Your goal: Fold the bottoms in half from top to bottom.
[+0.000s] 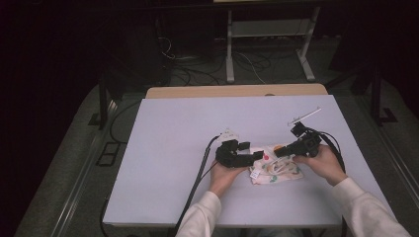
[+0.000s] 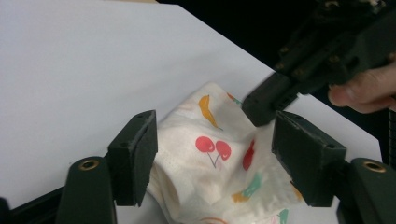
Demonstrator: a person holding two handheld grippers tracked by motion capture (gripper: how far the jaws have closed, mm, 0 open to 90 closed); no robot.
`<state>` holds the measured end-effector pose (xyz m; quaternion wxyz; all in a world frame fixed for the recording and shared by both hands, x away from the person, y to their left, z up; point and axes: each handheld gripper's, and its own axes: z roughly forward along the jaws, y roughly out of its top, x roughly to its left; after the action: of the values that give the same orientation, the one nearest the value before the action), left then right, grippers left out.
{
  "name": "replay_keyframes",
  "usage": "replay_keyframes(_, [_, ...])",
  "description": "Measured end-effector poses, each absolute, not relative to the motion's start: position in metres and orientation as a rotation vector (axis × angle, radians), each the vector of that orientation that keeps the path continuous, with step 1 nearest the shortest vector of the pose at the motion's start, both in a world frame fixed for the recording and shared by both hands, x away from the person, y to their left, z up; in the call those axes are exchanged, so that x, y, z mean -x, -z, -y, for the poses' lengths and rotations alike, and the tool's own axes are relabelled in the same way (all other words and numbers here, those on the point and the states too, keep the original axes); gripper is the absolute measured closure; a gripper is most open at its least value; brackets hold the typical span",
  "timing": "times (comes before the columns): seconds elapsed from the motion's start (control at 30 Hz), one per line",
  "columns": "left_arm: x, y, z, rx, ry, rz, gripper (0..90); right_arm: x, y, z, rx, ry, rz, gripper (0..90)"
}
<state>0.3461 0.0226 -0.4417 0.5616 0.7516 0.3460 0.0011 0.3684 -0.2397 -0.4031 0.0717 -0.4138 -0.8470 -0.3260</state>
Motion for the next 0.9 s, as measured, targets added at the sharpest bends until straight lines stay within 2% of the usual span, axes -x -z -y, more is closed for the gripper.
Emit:
replay_keyframes(0.13, [-0.349, 0.444, -0.023, -1.764, 0.024, -0.834, 28.7, -0.355, 0.411, 0.243, 1.265, 0.956, 2.533, 88.4])
replay_keyframes(0.23, [-0.351, 0.445, -0.023, -1.753, 0.049, -0.864, 23.2, -0.344, 0.417, 0.247, 1.288, 0.969, 2.524, 88.4])
replay_keyframes(0.53, [-0.356, 0.448, -0.017, -1.781, 0.036, -0.903, 14.7, -0.329, 0.43, 0.261, 1.304, 1.04, 2.502, 88.3])
replay_keyframes(0.77, [-0.359, 0.449, -0.019, -1.787, 0.025, -0.929, 13.4, -0.321, 0.439, 0.263, 1.263, 1.081, 2.561, 87.8])
replay_keyframes(0.9, [-0.36, 0.447, -0.019, -1.784, 0.016, -0.93, 13.4, -0.319, 0.438, 0.264, 1.245, 1.126, 2.556, 82.9])
